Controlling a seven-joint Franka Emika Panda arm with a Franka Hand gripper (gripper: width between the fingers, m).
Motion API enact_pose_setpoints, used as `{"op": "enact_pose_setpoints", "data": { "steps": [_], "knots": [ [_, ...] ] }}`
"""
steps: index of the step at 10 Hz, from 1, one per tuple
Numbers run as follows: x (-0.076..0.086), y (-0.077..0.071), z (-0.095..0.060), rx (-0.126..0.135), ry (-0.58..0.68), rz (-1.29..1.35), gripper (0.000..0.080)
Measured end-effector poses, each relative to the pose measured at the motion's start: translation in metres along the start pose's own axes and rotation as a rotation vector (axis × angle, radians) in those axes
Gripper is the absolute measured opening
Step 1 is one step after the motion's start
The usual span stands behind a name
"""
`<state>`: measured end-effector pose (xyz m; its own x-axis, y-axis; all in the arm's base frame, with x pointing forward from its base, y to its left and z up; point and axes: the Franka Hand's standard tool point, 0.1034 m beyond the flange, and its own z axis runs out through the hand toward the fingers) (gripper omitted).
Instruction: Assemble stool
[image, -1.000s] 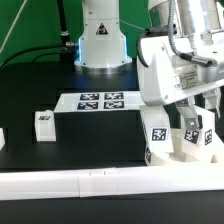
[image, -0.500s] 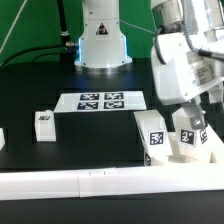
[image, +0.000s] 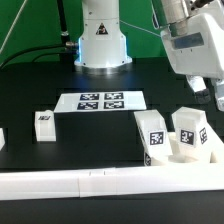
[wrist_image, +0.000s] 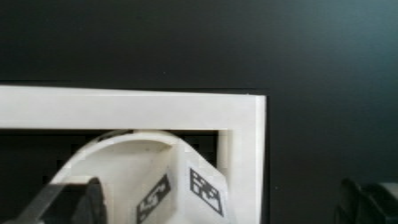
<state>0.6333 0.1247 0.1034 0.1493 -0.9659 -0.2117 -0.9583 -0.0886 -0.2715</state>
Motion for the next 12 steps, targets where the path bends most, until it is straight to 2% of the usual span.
{"op": "enact_pose_setpoints", "data": {
  "steps": [2,4,5,6,9,11,12],
  "knots": [
    [0.001,0.000,0.000,-0.009,0.009,-0.161,0.0648],
    [-0.002,-0.001,-0.002,-0.076,-0.006,-0.556,0.0648],
    [-0.001,-0.002,-0.002,-0.066,0.007,-0.598,0.0648],
    [0.004,-0.003,-0.004,-0.030,0.052,-0.632,0.0648],
    [0.009,-0.002,-0.004,-0.050,0.065,-0.853,0.0648],
    [0.013,-0.007,-0.008,-0.123,0.071,-1.270,0.0648],
    [0.009,-0.005,-0.004,-0.177,0.063,-1.425,0.0648]
  ]
}}
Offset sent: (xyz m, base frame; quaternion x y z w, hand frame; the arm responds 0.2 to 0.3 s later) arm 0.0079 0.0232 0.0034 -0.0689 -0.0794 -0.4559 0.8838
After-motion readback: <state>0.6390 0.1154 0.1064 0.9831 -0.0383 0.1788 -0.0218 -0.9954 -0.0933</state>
